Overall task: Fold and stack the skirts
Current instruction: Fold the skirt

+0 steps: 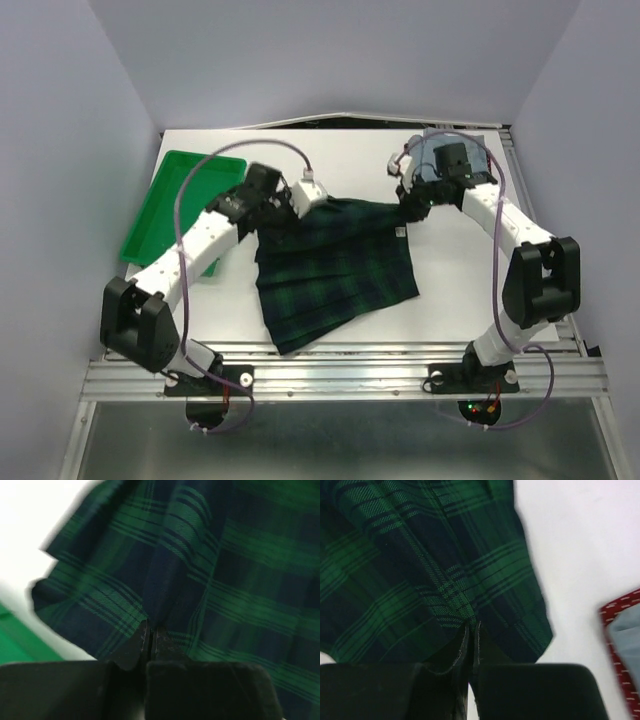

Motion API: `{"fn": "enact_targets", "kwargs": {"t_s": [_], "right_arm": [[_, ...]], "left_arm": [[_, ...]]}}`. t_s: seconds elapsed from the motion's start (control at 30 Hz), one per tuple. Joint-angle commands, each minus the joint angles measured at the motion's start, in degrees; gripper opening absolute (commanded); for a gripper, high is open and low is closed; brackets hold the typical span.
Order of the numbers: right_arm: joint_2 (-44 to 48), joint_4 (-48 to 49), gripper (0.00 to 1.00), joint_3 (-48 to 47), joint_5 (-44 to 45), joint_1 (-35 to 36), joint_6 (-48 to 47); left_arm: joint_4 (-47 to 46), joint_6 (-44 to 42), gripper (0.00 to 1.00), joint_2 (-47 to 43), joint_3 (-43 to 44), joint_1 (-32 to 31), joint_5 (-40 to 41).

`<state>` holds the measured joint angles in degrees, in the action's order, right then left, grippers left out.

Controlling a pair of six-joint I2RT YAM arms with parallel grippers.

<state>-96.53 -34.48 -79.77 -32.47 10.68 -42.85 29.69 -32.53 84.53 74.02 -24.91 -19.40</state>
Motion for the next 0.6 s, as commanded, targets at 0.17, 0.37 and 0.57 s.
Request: {"fn": "enact_targets", "kwargs": {"t_s": [0.17, 0.37, 0.57], "right_arm": [[8.6, 5.4, 0.01, 24.2, 1.9, 3.5, -2.2], [6.5, 11.0, 0.01, 28.4, 6.4, 6.4, 3.1], [2.5, 15.3, 0.01, 24.5, 15.1, 6.4, 6.5]], "left_arm": [[-4.0, 4.7, 0.00, -5.5, -23.3, -12.5, 12.9], [-11.6, 6.5, 0.00, -0.3, -25.2, -12.7, 22.0], [-14.4, 8.2, 0.00, 4.5, -20.4, -12.3, 24.7]]}}
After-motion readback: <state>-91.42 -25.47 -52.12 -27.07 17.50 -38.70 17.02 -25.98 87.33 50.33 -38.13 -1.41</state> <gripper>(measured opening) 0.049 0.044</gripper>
